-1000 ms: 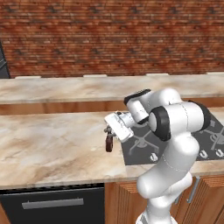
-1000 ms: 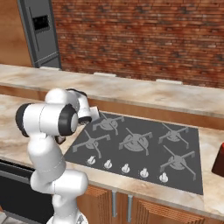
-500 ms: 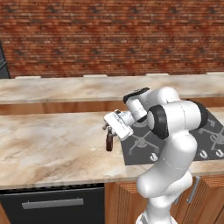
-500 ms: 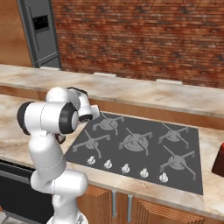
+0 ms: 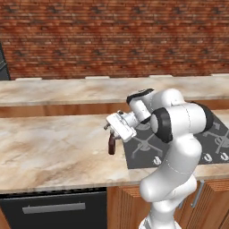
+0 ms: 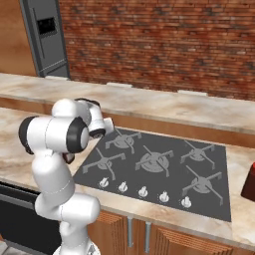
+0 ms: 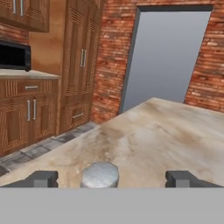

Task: Collect the paprika, ketchup, and shaker from the cabinet and place them next to the stove.

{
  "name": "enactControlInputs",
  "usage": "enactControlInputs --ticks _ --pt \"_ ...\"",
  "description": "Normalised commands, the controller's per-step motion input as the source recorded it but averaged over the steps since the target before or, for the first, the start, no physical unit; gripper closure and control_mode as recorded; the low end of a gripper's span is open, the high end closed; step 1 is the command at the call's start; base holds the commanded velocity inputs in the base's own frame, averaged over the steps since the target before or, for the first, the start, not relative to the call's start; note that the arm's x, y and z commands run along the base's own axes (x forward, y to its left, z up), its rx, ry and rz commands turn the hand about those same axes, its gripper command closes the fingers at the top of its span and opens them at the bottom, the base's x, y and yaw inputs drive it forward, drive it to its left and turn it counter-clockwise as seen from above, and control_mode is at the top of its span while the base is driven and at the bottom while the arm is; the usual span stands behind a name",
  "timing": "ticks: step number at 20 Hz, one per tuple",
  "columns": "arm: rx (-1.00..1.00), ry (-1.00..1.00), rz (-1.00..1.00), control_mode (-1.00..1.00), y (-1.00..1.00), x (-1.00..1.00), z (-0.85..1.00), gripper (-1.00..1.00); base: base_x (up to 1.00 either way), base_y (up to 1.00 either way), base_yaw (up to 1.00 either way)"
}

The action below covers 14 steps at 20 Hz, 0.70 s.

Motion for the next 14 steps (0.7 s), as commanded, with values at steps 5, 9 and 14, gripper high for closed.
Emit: enactControlInputs --ticks 5,9,14 --pt "0.00 0.05 0.00 -1.00 0.00 0.00 0.44 -1.00 0.00 0.00 0.00" --pt "0.00 0.02 -0.02 -1.00 0.00 -0.20 0.30 -1.00 0.00 0.00 0.00" --pt "0.00 0.02 -0.06 -1.00 0.00 -0.36 0.29 -1.00 0.00 0.00 0.00"
